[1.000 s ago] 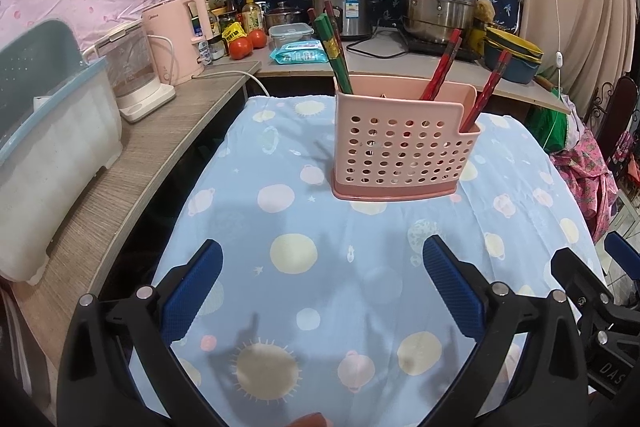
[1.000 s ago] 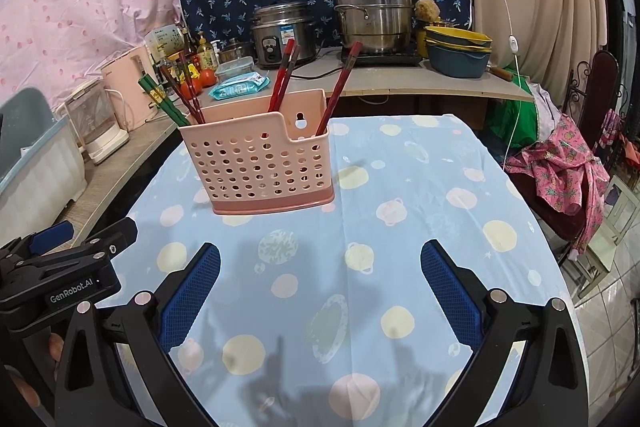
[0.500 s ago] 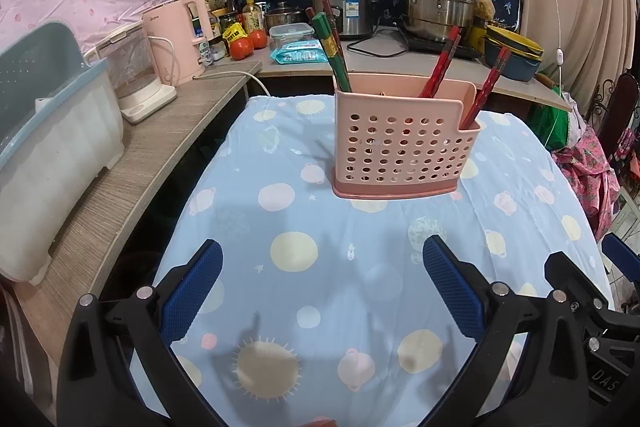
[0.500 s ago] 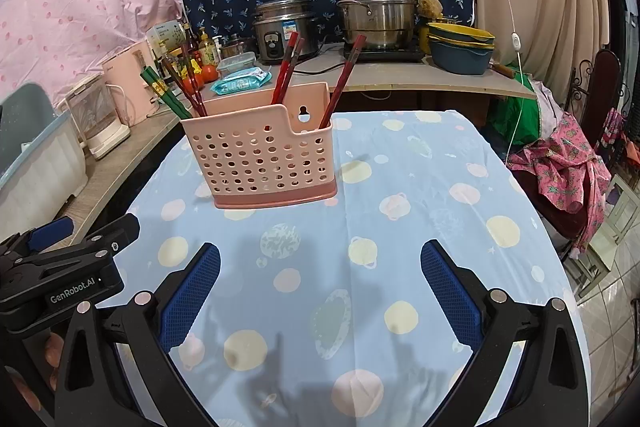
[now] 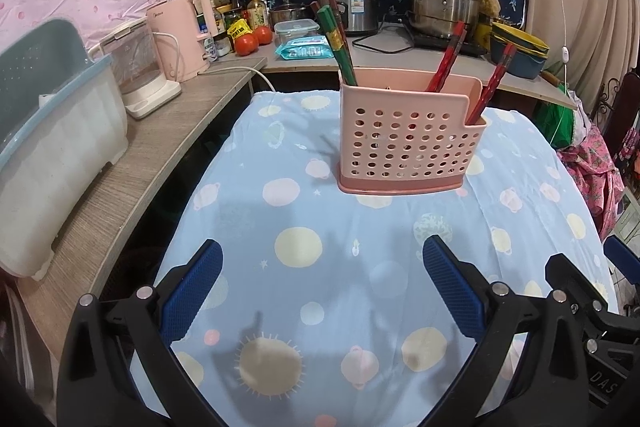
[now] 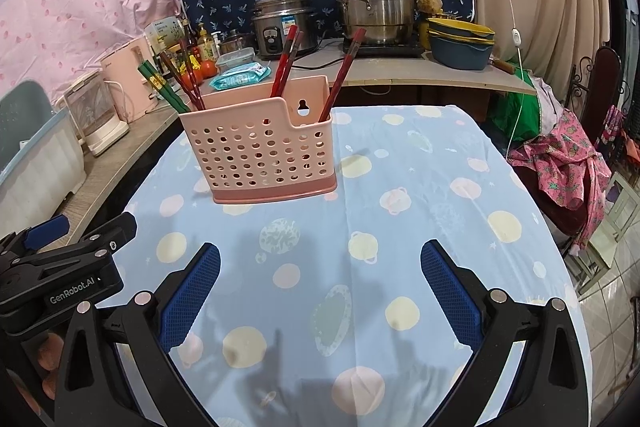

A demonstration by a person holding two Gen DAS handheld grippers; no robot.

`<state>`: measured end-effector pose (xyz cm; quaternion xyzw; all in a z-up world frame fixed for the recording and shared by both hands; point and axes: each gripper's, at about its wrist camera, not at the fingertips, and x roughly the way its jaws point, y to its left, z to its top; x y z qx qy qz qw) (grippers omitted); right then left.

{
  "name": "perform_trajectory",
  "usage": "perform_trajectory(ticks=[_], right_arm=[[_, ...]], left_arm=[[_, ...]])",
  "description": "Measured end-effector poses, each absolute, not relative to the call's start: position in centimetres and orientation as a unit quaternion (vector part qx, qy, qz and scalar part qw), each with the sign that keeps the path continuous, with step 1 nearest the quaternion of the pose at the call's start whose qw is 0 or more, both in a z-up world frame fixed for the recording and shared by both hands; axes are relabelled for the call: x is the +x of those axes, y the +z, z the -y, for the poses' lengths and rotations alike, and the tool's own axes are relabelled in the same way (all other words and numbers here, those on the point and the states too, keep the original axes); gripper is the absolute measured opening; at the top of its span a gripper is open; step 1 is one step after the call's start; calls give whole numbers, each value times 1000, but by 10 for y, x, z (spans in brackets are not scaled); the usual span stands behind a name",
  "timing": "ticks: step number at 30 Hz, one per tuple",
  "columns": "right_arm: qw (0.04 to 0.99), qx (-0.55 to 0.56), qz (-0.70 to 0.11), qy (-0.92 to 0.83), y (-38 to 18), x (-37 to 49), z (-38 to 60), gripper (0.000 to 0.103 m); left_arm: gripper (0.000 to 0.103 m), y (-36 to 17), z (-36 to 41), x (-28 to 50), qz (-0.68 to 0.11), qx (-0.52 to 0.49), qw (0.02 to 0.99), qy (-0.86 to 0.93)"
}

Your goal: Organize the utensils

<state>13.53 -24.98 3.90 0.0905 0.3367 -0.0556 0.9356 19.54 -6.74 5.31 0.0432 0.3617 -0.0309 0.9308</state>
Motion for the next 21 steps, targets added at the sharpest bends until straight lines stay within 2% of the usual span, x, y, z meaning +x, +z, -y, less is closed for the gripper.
perform_trajectory(ticks=[21], right_arm=[[935, 90, -340, -55, 36, 137, 249, 96]], left_arm=[[96, 53, 66, 198, -364, 43, 930, -27]])
